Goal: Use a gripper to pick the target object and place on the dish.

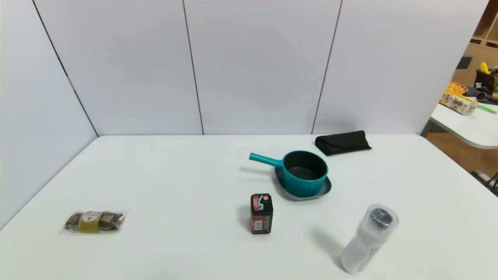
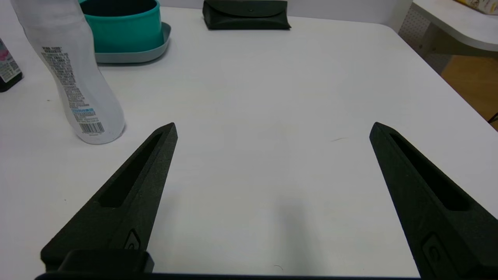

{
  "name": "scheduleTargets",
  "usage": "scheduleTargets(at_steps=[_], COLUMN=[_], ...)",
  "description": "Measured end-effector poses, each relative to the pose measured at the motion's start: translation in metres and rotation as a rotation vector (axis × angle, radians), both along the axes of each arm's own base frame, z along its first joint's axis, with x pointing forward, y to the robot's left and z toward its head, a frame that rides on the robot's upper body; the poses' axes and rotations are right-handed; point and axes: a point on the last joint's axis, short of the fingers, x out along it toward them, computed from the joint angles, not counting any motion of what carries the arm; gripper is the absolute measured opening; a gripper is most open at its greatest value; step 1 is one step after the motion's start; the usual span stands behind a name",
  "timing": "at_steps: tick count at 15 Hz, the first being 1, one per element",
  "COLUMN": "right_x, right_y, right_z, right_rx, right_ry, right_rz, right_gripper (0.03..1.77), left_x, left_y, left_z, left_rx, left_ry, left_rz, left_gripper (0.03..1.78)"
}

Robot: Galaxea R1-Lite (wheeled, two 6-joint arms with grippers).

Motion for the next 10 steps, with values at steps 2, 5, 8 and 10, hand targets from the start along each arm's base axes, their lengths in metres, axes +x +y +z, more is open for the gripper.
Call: scheduleTargets(at_steps=[2,5,8,10], right_x=[0.0000,0.0000,0.0000,0.0001], right_y=[-0.0001,-0.0001,-0.0002,-0.0005], right_z=[0.0000,0.0000,0.0001,0.0005], right_rx=[0.005,0.006,0.031,0.069], right_ry=[0.000,0.000,0.001,-0.003], right_rz=[-0.002,-0.004,-0.009,-0.023], right_gripper=[1.71,1.71,1.71,1.71], left_x=[0.0000,0.0000,0.0000,0.0000], left_y=[0.0000,0.0000,0.0000,0.0000], left_z=[0.0000,0.0001,0.0001,0.0001], left_rx=[0.001,0.000,0.001,0.000], left_ry=[0.000,0.000,0.000,0.000], left_rz=[0.000,0.000,0.000,0.000], left_gripper=[1.69,1.69,1.69,1.69])
